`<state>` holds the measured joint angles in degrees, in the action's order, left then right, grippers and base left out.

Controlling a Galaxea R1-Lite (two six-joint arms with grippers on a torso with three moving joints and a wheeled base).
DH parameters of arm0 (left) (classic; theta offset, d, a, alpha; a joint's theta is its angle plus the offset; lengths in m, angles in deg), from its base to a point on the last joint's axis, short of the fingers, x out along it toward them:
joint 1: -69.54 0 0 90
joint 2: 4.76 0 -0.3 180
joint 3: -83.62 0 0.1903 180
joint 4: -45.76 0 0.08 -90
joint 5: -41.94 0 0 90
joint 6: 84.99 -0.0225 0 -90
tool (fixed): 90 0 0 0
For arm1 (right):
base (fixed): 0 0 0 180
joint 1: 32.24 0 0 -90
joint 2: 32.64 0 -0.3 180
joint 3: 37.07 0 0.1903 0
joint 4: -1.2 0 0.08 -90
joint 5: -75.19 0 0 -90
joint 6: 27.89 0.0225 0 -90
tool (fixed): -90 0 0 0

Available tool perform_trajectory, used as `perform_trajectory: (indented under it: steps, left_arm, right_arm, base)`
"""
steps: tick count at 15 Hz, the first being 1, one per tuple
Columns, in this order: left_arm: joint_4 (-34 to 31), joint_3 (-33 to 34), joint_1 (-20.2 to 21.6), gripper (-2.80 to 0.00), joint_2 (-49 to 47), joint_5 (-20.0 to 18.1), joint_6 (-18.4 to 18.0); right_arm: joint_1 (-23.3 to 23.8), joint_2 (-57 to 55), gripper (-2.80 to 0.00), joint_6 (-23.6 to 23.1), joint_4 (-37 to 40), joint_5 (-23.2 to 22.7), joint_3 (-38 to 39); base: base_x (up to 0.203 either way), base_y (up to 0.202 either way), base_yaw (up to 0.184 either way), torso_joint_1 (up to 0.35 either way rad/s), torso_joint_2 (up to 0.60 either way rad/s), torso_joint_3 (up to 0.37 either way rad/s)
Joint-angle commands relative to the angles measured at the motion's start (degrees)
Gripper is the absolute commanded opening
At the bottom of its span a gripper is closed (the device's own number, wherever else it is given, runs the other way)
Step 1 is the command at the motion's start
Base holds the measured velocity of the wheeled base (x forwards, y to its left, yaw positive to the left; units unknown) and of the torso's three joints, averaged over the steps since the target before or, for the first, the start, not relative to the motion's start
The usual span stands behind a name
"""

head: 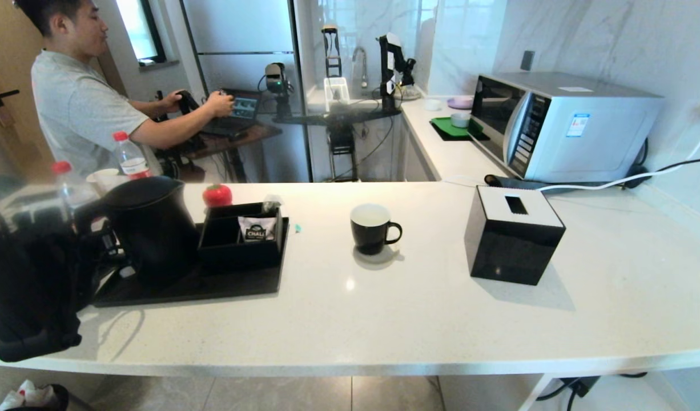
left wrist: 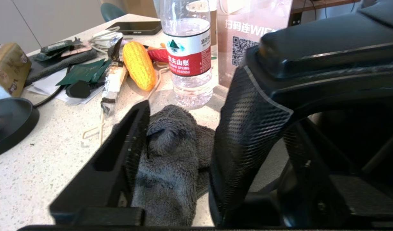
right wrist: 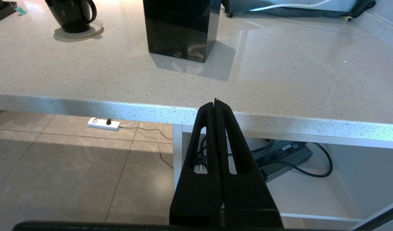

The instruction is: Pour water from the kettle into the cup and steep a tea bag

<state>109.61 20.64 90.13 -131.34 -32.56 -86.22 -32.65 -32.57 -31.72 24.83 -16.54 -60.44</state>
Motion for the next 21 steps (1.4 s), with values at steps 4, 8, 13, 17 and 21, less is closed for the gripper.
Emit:
perform_trajectory:
  steps: [4, 8, 13, 17, 21]
  left_arm:
    - [2.74, 0.62, -0.46, 0.00, 0.01, -0.03, 0.00]
    - [2.74, 3.24, -0.38, 0.00, 0.52, -0.84, 0.49]
    - [2.74, 6.17, -0.38, 0.00, 1.71, -1.22, 0.79]
    - [2.74, 8.32, -0.29, 0.00, 3.55, -2.54, 0.79]
    - [2.74, 12.14, -0.36, 0.00, 6.60, -2.67, 0.79]
  right_arm:
    - [-0.02, -0.07, -2.80, -0.04, 0.00, -0.03, 0.00]
    - [-0.02, -0.07, -2.80, -0.03, 0.00, -0.03, 0.00]
    - [-0.02, -0.07, -2.80, -0.02, 0.00, -0.03, 0.00]
    - [-0.02, -0.07, -2.80, -0.04, 0.00, -0.03, 0.00]
    - [-0.02, -0.07, -2.80, -0.04, 0.00, -0.03, 0.00]
  base:
    - [0.000, 0.000, 0.000, 0.000, 0.00, 0.000]
    - [0.000, 0.000, 0.000, 0.000, 0.00, 0.000]
    - [0.000, 0.000, 0.000, 0.000, 0.00, 0.000]
    - [0.000, 0.000, 0.000, 0.000, 0.00, 0.000]
    - [0.000, 0.000, 0.000, 0.000, 0.00, 0.000]
